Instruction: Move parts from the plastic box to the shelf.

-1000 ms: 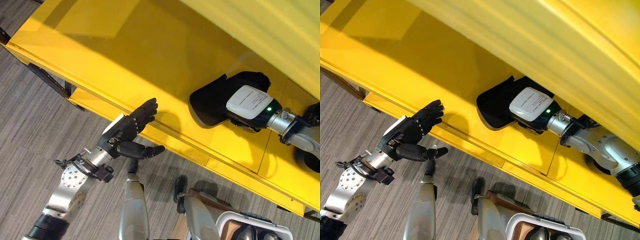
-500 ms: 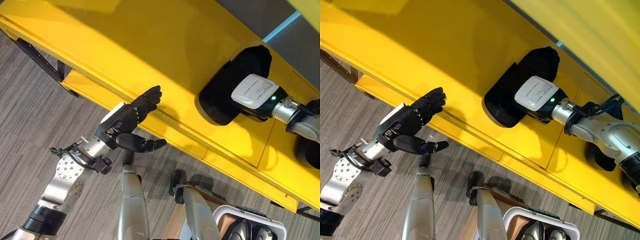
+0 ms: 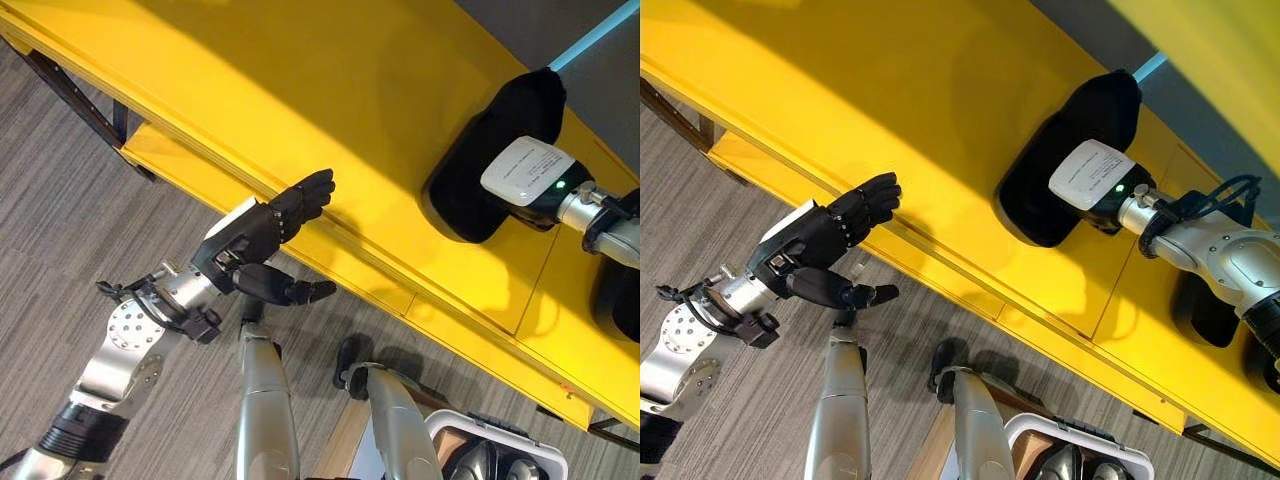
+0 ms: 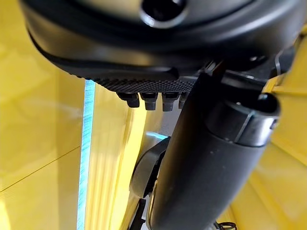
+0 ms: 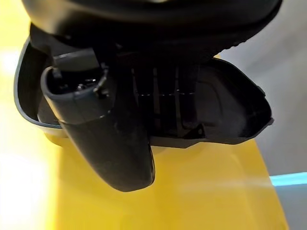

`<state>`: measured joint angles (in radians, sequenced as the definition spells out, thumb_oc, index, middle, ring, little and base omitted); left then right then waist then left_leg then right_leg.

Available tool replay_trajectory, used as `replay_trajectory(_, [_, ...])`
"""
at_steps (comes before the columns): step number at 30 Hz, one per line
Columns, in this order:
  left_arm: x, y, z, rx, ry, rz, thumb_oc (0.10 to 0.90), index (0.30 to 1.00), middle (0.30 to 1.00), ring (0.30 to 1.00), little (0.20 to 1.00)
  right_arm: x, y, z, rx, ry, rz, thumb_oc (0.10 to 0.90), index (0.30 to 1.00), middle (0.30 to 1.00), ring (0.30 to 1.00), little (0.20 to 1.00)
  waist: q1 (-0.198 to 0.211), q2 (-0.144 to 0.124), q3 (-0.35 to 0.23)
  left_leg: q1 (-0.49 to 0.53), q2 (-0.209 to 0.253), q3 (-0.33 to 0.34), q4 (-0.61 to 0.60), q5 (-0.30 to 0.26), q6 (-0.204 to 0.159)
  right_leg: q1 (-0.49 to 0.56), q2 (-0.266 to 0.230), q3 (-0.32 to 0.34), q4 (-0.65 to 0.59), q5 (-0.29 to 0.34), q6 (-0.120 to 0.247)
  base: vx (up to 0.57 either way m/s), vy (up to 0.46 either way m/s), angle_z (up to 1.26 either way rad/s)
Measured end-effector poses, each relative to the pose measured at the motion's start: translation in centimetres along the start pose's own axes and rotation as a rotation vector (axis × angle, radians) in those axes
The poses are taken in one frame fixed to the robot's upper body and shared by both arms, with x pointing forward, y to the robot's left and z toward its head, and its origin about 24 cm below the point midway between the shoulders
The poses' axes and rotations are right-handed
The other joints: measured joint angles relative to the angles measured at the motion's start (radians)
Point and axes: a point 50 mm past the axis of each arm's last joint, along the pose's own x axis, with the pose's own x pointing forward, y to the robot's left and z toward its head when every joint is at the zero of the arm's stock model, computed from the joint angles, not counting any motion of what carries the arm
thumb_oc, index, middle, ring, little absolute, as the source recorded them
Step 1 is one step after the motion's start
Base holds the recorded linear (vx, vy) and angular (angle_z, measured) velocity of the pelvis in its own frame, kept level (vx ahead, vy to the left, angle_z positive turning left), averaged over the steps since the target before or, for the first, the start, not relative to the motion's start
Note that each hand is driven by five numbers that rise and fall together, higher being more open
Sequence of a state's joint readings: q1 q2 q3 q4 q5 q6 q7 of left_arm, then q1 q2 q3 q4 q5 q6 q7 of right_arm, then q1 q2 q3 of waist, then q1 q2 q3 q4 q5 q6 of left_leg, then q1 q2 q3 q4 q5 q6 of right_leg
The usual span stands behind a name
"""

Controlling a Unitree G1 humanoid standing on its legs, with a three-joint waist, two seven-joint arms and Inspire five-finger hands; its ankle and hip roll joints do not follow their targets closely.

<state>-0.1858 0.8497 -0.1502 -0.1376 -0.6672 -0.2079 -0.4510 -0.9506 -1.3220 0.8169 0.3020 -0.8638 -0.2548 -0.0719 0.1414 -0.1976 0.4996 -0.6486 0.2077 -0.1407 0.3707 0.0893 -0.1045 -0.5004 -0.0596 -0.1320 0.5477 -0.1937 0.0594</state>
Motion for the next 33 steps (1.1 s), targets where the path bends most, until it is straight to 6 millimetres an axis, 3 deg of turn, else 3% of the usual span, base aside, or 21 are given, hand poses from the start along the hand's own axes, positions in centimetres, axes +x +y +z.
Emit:
replay_trajectory(14, [-0.2,0.1,0.1,-0.017,0.01,-0.041,0.9,1.0,1.0,1.0,1.0,0.7,-0.7,-1.0,-0.05,0.026,0.023,0.4,0.3,0.3,0.3,0.3,-0.001,0.002,-0.001,-0.026,0.01,-0.006,0.015,0.002,-0.005,-0.034,-0.002,-0.014,0.039,-0.011,-0.008,0.0,-0.04,-0.01])
replay_trajectory(18, [-0.7,-0.1,-0.8,-0.027,0.093,-0.081,0.9,1.0,1.0,1.0,1.0,0.8,-0.9,-1.5,-0.061,0.042,0.023,0.4,0.3,0.3,0.3,0.3,-0.001,0.003,-0.001,-0.036,0.016,-0.004,0.02,0.006,-0.009,-0.046,-0.001,-0.018,0.053,-0.014,-0.011,0.0,0.0,0.0])
replay_trajectory(20, [-1.2,-0.6,-2.2,-0.061,0.19,-0.095,0.9,1.0,1.0,1.0,1.0,0.8,-1.3,-1.7,-0.066,0.047,0.005,0.4,0.3,0.3,0.3,0.3,-0.003,0.003,-0.001,-0.041,0.016,-0.004,0.025,0.005,-0.009,-0.051,-0.001,-0.018,0.056,-0.015,-0.011,0.0,0.0,0.0])
replay_trajectory(21, [-1.8,-0.9,-3.1,-0.082,0.237,-0.096,0.9,1.0,1.0,1.0,1.0,0.8,-1.4,-1.8,-0.072,0.051,-0.002,0.573,0.542,0.542,0.542,0.542,-0.003,0.003,-0.001,-0.045,0.016,-0.004,0.029,0.005,-0.009,-0.054,-0.001,-0.018,0.059,-0.015,-0.011,0.0,0.0,0.0])
replay_trajectory(22, [-2.0,-1.1,-3.6,-0.097,0.262,-0.098,0.9,1.0,1.0,1.0,1.0,0.8,-1.4,-1.8,-0.08,0.054,-0.001,0.9,1.0,1.0,1.0,1.0,-0.003,0.003,-0.001,-0.046,0.016,-0.004,0.031,0.005,-0.01,-0.055,-0.002,-0.018,0.061,-0.016,-0.012,0.0,0.0,0.0])
replay_trajectory(26, [-3.4,-1.8,-5.6,-0.137,0.371,-0.098,0.9,1.0,1.0,1.0,1.0,0.8,-1.6,-2.3,-0.123,0.087,0.006,0.9,1.0,1.0,1.0,1.0,0.001,0.003,-0.001,-0.048,0.016,-0.005,0.033,0.005,-0.01,-0.062,-0.003,-0.019,0.075,-0.024,-0.016,0.0,0.0,0.0])
replay_trajectory(33, [-2.9,-1.5,-5.2,-0.126,0.351,-0.097,0.9,1.0,1.0,1.0,1.0,0.8,-2.3,-3.1,-0.172,0.135,-0.006,0.9,1.0,1.0,1.0,1.0,0.006,0.003,-0.001,-0.05,0.015,-0.006,0.033,0.006,-0.012,-0.072,-0.005,-0.019,0.095,-0.033,-0.02,0.0,0.0,0.0])
